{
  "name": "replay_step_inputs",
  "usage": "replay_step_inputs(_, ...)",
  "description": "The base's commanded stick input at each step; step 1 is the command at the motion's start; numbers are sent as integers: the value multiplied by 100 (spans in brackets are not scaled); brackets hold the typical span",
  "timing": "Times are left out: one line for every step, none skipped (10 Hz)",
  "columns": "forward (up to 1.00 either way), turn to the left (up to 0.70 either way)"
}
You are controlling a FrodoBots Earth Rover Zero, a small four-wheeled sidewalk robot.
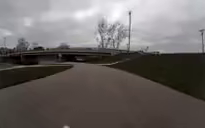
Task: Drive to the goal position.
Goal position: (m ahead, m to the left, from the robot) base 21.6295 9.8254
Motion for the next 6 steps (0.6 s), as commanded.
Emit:
replay_step_inputs(100, 0)
replay_step_inputs(100, 0)
replay_step_inputs(100, 1)
replay_step_inputs(100, 32)
replay_step_inputs(100, 40)
replay_step_inputs(100, 40)
